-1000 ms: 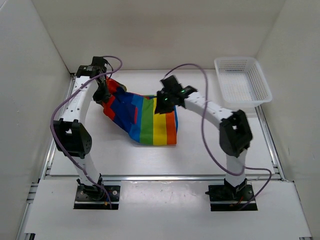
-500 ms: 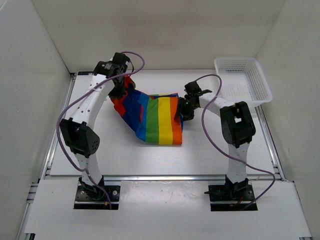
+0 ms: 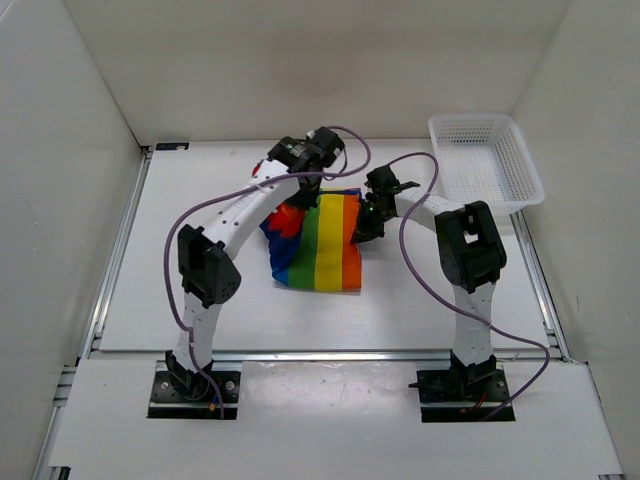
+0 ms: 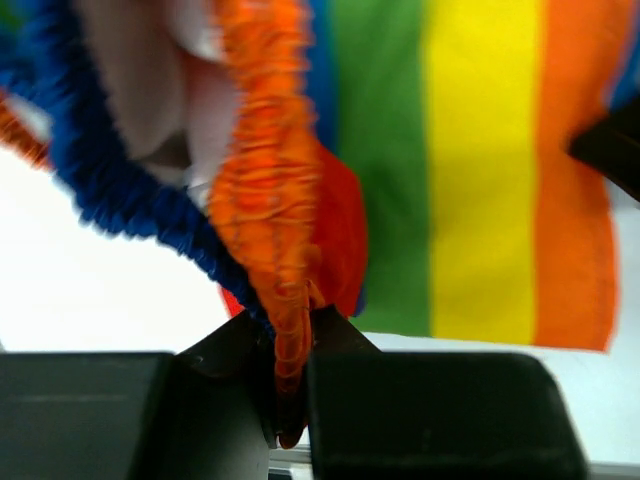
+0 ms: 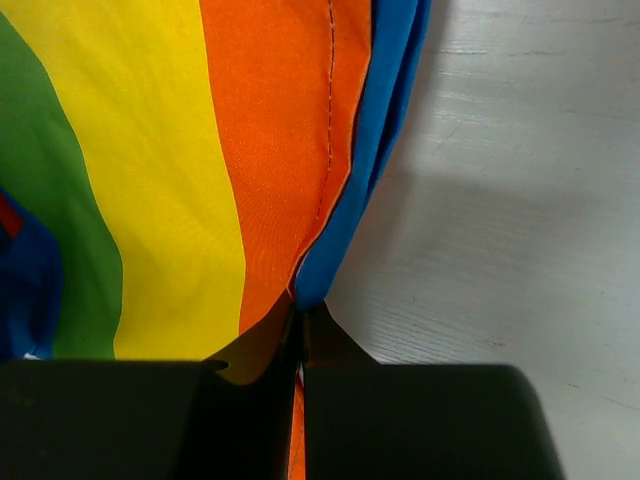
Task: Fold and stack the shorts
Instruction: Fold the shorts
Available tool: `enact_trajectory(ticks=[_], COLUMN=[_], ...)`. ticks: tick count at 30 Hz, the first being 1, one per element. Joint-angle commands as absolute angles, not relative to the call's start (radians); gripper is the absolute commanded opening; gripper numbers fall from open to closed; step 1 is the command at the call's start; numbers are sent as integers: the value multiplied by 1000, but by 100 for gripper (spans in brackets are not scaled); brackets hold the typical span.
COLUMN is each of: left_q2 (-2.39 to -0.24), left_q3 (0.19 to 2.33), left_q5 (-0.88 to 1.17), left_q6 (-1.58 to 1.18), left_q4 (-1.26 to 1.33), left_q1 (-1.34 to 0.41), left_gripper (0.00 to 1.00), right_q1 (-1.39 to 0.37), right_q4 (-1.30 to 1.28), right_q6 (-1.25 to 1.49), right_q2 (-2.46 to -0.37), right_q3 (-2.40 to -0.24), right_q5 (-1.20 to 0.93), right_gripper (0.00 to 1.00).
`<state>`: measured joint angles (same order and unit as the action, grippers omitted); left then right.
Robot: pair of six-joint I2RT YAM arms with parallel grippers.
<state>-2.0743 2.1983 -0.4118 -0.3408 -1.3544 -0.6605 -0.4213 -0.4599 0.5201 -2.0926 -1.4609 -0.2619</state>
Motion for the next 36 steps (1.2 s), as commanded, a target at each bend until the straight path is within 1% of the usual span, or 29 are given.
enact_trajectory(ticks=[1, 4, 6, 7, 10, 12, 13, 14, 15, 16, 17, 18, 19, 22, 26, 27, 28, 30, 31, 34, 36], left_q2=[-2095, -2105, -2105, -2096, -2069, -2056, -2045, -2036, -2036, -2025, -2011, -2002, -1991, -1953, -1924, -1910, -1910, -1881, -1856, -1836, -1827], left_q3=[2261, 2261, 2225, 2212, 2175, 2164, 2164, 2164, 2177, 2177, 2177, 2177, 2177, 2177, 2168, 2168, 2157, 2105, 2083, 2019, 1971], left_q5=[-350, -299, -255, -200, -144, -100, -85, -40, -22, -6, 8, 50, 72, 132, 141, 141, 141, 150, 141, 130, 130], left_q6=[-365, -374, -374, -374, -374, -374, -374, -374, -374, -374, -374, -374, -374, -374, -396, -408, -408, -408, -408, -408, -408], left_q4=[-1407, -1361, -1329, -1295, -1253, -1240, -1230, -1230, -1230, -1230, -1230, -1230, -1218, -1189, -1170, -1170, -1170, -1160, -1151, -1140, -1140], left_q1=[-722, -778, -798, -798, -798, -798, -798, -798, -779, -779, -763, -749, -721, -677, -580, -562, -543, -497, -485, -454, -427], left_gripper=[10, 10, 10, 10, 10, 10, 13, 23, 52, 70, 81, 89, 100, 100, 100, 94, 91, 84, 77, 68, 67], right_q1=[-431, -431, -440, -440, -440, -440, -440, -440, -440, -440, -440, -440, -440, -440, -431, -431, -431, -420, -410, -370, -330], right_q4=[-454, -454, -454, -454, -454, -445, -445, -445, -445, -445, -434, -434, -434, -434, -458, -477, -498, -561, -575, -635, -647], right_q6=[520, 520, 529, 529, 529, 529, 529, 529, 529, 529, 529, 529, 529, 529, 516, 515, 497, 477, 463, 454, 445], right_q2=[-2126, -2135, -2135, -2135, -2123, -2112, -2100, -2100, -2088, -2079, -2079, -2068, -2057, -2031, -2003, -1990, -1977, -1942, -1925, -1864, -1820], right_q3=[-1451, -1460, -1460, -1460, -1451, -1442, -1430, -1430, -1421, -1420, -1411, -1411, -1402, -1393, -1384, -1384, -1384, -1394, -1394, -1385, -1375], right_q5=[-252, -252, -252, -252, -252, -241, -229, -229, -229, -218, -218, -209, -200, -190, -161, -150, -108, -49, -17, 119, 150], right_gripper=[0, 0, 0, 0, 0, 4, 8, 13, 16, 19, 24, 30, 33, 47, 54, 54, 61, 63, 66, 66, 66])
